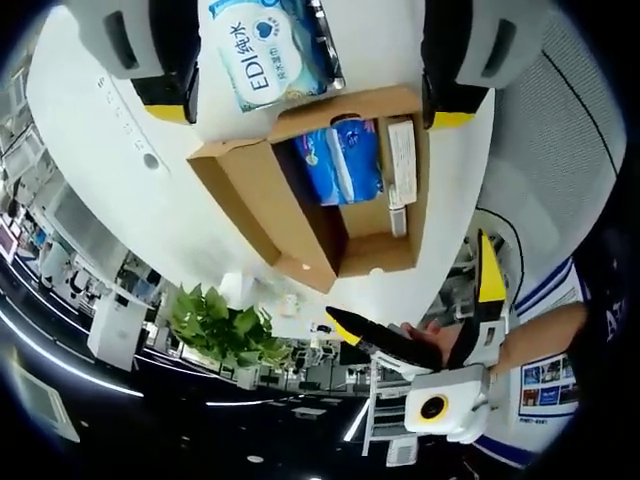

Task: Operate the shoe box by opening the lid, removing the specified soft item, and placing it in the target area until the item is outside and the box remains undamaged.

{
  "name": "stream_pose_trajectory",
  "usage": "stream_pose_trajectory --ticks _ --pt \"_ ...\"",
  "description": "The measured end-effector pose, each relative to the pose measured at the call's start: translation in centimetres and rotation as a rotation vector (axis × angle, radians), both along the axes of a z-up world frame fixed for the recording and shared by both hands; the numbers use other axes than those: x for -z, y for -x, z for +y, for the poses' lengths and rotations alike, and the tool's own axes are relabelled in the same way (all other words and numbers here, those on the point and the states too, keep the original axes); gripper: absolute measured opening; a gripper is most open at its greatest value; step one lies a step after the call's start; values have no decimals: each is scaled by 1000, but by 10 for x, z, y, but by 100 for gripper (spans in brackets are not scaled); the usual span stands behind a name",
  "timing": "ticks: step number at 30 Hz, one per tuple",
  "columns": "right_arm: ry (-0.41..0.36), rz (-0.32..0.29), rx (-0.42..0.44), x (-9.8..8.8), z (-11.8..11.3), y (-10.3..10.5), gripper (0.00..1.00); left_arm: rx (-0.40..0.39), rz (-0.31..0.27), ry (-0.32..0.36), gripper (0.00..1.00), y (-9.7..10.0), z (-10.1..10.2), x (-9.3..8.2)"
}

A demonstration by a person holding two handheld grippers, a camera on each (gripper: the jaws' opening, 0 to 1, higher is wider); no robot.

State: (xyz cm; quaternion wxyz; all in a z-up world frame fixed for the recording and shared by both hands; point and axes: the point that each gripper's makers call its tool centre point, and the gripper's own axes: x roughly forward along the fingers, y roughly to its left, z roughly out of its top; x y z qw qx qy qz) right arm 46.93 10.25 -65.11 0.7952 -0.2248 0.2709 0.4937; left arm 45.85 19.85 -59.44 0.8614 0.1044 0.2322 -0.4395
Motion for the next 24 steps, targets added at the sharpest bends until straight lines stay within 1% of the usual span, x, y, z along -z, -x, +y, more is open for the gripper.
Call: stream_pose_trajectory --ticks 6,11,14,19,22,24 --pt "-8 -15 -31 1 15 0 86 -17 -4 13 99 7 10 1" --pt "-5 -27 -52 6 24 0 83 -32 -15 7 99 12 21 1" --pt "5 -41 -72 8 30 0 77 -47 -16 19 99 16 26 -2" --pt "13 -57 -91 12 40 -1 66 -51 -25 26 99 25 30 -4" --pt "19 -54 -103 16 44 0 65 -52 -29 27 99 32 34 -5" --pt "27 -61 -111 17 46 0 62 -58 -32 40 99 37 36 -6"
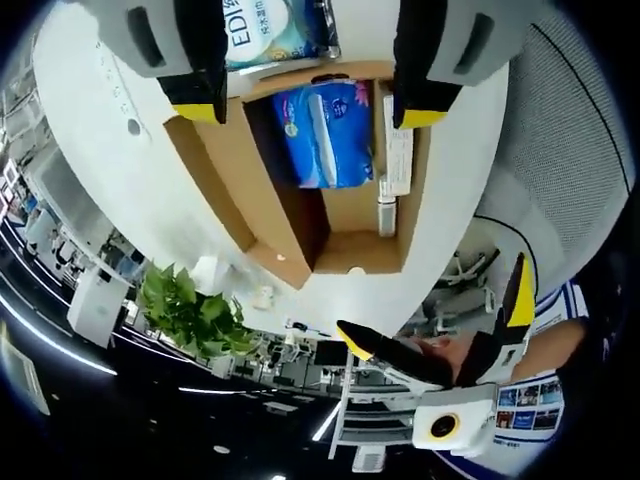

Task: Operate the shoe box by opening the lid, removing the specified soft item, and placing it in the target area until the item is outside and the box remains undamaged.

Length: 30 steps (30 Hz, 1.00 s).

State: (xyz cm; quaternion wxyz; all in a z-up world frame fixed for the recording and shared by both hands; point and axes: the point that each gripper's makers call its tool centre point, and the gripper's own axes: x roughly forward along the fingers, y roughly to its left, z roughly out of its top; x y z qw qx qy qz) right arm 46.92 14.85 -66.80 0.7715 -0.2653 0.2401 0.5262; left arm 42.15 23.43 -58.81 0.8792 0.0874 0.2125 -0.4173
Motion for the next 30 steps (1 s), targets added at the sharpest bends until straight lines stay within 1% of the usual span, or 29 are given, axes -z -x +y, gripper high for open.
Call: stream_pose_trajectory --ticks 4,7,13,17,20,24,28,30 --pt "5 -3 -11 4 4 -2 58 -20 -7 23 99 9 6 -2" --pt "12 -9 -22 6 8 -2 53 -31 -13 23 99 15 10 -1" --pt "32 -8 -43 15 13 -3 49 -48 -40 37 99 28 18 -5" --pt "40 -1 -61 20 17 -3 46 -56 -53 26 99 37 25 -2" --pt "46 10 -77 24 21 -2 45 -69 -62 37 99 43 30 1" --pt "56 13 -86 29 24 -2 44 -83 -59 46 99 49 35 5" --pt "63 17 -94 32 29 -4 42 -95 -55 31 99 54 42 9" --pt "66 21 -98 35 31 -4 42 -102 -58 38 99 58 45 8"
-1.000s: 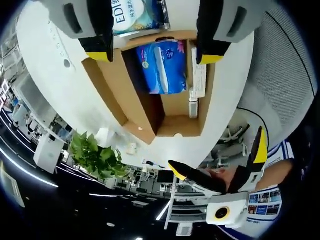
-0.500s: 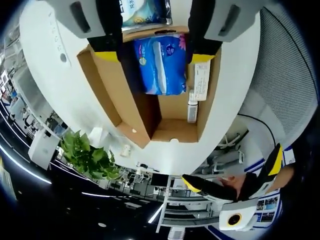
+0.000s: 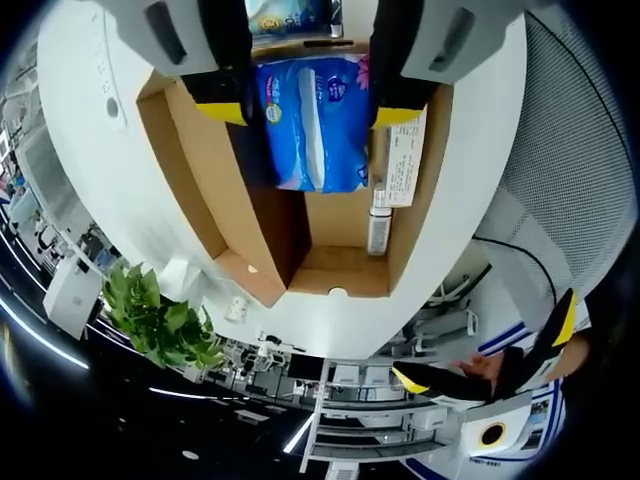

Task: Operate the shoe box by opening the lid, removing the specified soft item, and placing it in the target area until the item is outside and the box remains undamaged.

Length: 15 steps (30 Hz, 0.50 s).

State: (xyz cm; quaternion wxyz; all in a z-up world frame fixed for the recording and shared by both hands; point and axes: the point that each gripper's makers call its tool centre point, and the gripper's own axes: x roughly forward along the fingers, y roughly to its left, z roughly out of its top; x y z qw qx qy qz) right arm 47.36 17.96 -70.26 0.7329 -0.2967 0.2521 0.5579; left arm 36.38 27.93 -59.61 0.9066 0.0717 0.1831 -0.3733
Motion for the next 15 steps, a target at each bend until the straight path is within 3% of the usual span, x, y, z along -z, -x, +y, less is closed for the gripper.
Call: stream_pose_trajectory --ticks 15 --pt "26 23 -22 12 12 -4 32 -93 -59 45 99 21 27 3"
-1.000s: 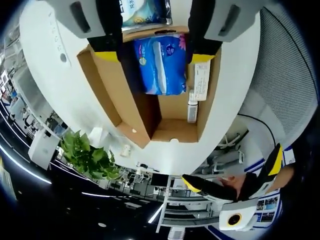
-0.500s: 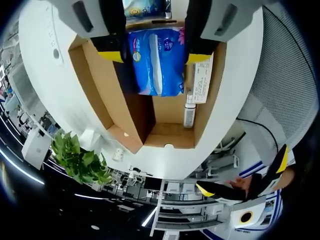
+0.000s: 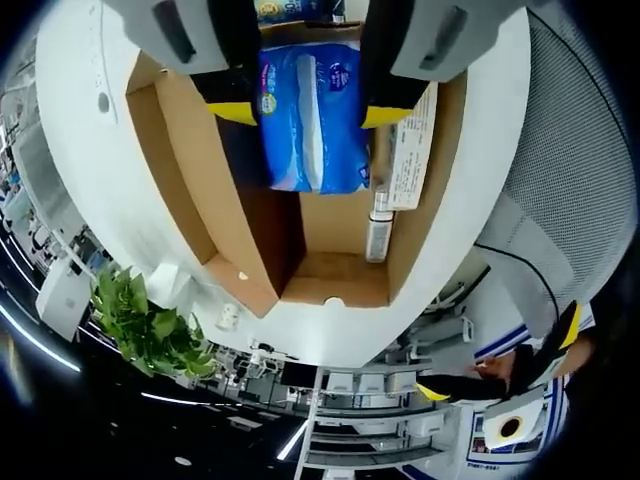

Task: Operate the shoe box by opening the lid, removing the specified soft item, and placing it in the target area until the item is outside and the box remains undamaged.

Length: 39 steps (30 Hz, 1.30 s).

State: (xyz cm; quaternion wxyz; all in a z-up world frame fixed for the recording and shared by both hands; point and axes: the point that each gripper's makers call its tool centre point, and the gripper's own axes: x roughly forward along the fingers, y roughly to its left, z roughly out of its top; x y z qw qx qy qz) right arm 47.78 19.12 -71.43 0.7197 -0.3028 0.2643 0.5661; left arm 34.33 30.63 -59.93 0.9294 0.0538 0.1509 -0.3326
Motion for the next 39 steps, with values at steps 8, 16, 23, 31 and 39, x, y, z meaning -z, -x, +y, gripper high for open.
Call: stream_pose_trajectory --ticks 8,16,23,31,39 --pt "21 26 -16 10 10 0 28 -23 12 -5 99 7 5 10" --pt "62 66 -3 27 12 -1 25 -34 4 2 99 5 8 9" --pt "68 90 2 32 11 1 17 -41 4 -11 99 5 12 13" --pt "63 114 13 32 11 1 6 -35 11 -10 99 6 11 14" --pt "52 130 28 29 11 -1 0 -32 8 -13 99 6 10 15"
